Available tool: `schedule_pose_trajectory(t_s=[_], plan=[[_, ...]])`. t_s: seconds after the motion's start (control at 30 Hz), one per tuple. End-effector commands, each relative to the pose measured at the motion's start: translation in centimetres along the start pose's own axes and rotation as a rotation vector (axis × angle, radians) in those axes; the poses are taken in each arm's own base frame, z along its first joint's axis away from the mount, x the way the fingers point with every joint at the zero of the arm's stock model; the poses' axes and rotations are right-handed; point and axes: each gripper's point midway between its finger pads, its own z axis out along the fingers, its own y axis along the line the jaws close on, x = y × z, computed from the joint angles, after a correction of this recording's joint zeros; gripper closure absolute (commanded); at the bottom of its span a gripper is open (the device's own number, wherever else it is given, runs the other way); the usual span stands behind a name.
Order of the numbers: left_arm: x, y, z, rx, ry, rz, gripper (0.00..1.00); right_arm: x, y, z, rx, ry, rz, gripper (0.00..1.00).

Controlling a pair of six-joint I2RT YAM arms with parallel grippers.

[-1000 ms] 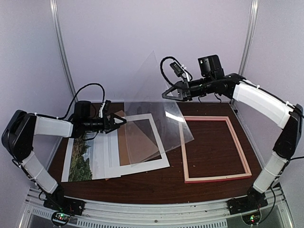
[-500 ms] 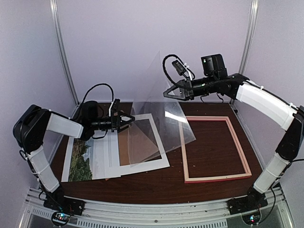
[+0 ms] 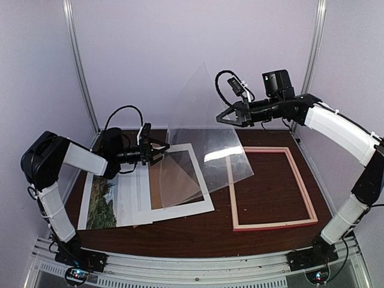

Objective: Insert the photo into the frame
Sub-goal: Pass from the right arm to the left

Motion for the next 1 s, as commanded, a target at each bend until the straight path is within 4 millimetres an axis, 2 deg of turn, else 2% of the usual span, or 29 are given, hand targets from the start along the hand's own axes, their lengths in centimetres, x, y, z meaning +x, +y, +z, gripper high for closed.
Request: schedule_pose_trajectory(t_s=[0.0, 0.23, 0.4, 0.63, 0.97], plan=[[-1.6, -3.7, -0.3, 0.049, -0.016, 0.133, 0.17, 0.1, -1.9, -0.9, 0.1, -0.018, 0.007, 1.0], [-2.0, -4.9, -0.9, 0.019, -0.024, 0.175, 0.19, 0.7, -4.9, -1.7, 0.208, -0.018, 0.047, 1.0], [-2.3, -5.6, -1.1, 0.008, -0.028, 0.194, 0.19, 1.5, -6.0, -1.9, 0.246, -0.009, 0.061, 1.0], [-2.8, -6.5, -1.4, 0.004, -0.041, 0.209, 0.21, 2.4, -8.6, -3.0, 0.347, -0.006, 0.088, 1.0], [-2.9, -7.2, -1.7, 0.0, -0.053, 0.222, 0.25, 2.7, -10.2, -2.8, 0.377, -0.02, 0.121, 1.0]])
